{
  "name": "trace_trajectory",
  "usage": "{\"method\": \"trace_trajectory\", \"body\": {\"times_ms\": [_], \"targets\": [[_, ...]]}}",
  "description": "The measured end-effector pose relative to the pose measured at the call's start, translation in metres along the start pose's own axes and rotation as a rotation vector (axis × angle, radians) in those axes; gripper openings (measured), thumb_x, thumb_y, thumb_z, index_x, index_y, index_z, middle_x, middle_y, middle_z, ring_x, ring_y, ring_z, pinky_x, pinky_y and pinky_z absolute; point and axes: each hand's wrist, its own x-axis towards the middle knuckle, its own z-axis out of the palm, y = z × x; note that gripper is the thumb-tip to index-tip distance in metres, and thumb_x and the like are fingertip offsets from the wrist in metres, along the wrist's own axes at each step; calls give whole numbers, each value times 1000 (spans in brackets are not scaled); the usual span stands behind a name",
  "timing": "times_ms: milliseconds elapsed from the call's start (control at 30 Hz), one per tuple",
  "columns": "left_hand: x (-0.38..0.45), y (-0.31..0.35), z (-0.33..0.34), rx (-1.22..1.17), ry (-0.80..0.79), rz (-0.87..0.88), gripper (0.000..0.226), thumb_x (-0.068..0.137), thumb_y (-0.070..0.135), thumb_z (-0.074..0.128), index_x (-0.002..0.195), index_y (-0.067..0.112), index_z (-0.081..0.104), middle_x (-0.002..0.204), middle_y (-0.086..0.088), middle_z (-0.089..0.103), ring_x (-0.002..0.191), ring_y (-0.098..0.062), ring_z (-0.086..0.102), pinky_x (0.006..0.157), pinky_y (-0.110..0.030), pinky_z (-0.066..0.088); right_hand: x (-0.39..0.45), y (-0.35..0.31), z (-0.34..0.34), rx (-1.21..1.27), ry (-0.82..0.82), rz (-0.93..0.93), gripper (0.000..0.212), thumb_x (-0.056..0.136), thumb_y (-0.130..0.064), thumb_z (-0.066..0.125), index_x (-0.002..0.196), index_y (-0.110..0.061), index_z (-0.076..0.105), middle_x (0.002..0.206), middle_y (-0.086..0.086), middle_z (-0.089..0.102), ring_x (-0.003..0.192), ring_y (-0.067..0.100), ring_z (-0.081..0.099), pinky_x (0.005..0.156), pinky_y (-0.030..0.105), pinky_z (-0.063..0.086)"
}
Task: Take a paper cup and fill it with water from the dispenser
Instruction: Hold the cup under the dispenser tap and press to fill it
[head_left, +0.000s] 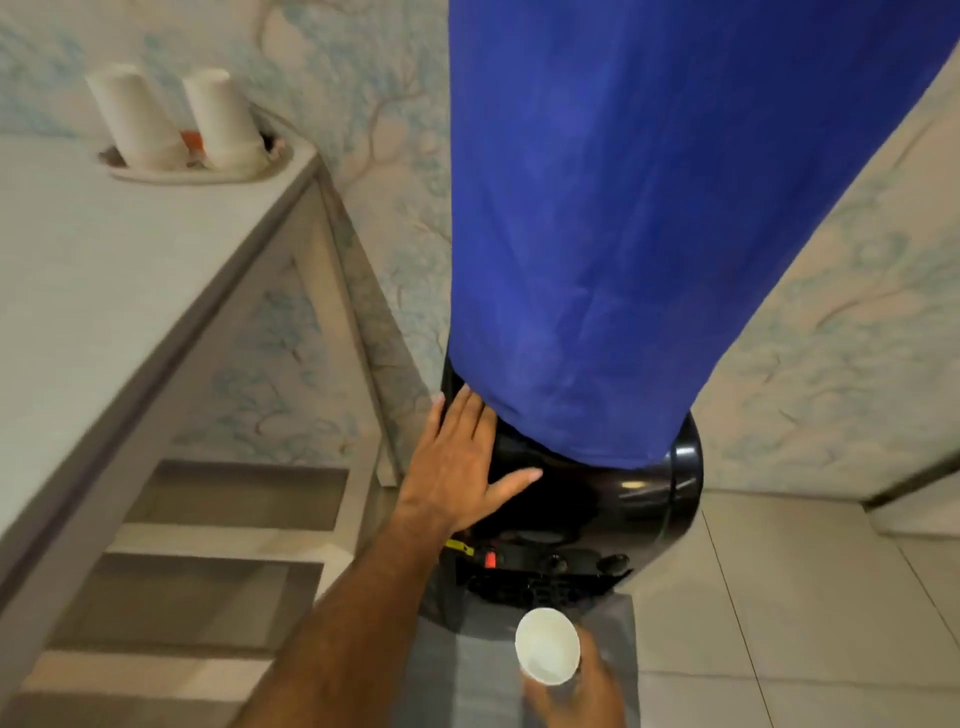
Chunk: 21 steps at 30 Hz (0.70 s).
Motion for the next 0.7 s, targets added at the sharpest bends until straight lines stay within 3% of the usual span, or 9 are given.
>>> {"method": "trace_trajectory", "body": {"times_ms": [67, 133, 300, 433, 600, 700], "targets": [[3, 0, 8, 17, 48, 8, 103, 84, 84, 38, 152, 6, 37, 160, -13, 38, 152, -28, 27, 126, -50, 12, 9, 19, 7, -34, -86, 13, 52, 65, -31, 88, 108, -34, 59, 86, -10, 68, 75, 6, 63, 72, 24, 52], [6, 0, 15, 20, 84, 0, 104, 83, 84, 40, 152, 6, 38, 160, -14, 39, 151, -28, 29, 125, -52, 16, 20, 32, 13, -76, -167, 18, 52, 71, -38, 80, 111, -42, 47, 98, -8, 67, 86, 8, 65, 77, 22, 52], [5, 0, 23, 14, 186, -5, 104, 81, 83, 45, 150, 6, 42, 157, -15, 43, 149, -29, 35, 122, -54, 23, 46, 55, 50, 5, 8, 130, 73, 59, -22, 92, 123, -21, 57, 96, -2, 67, 91, 24, 67, 79, 43, 60], [5, 4, 24, 15, 203, -31, 106, 79, 84, 44, 150, 4, 41, 156, -17, 44, 148, -29, 36, 123, -55, 24, 70, 66, 71, 39, 7, 188, 69, 64, -21, 91, 122, -19, 53, 100, -3, 63, 95, 22, 64, 80, 38, 60], [5, 4, 27, 21, 195, -35, 109, 79, 87, 41, 150, 4, 40, 156, -17, 43, 149, -29, 34, 123, -55, 22, 92, 70, 85, -41, 53, 172, 66, 63, -30, 91, 117, -17, 55, 104, 2, 66, 87, 18, 59, 60, 21, 43], [6, 3, 28, 28, 188, -37, 110, 80, 88, 38, 151, 4, 37, 158, -17, 41, 151, -29, 32, 124, -55, 20, 103, 74, 92, -103, 75, 167, 76, 58, -37, 91, 121, -17, 53, 108, 9, 65, 90, 23, 60, 61, 26, 42]]}}
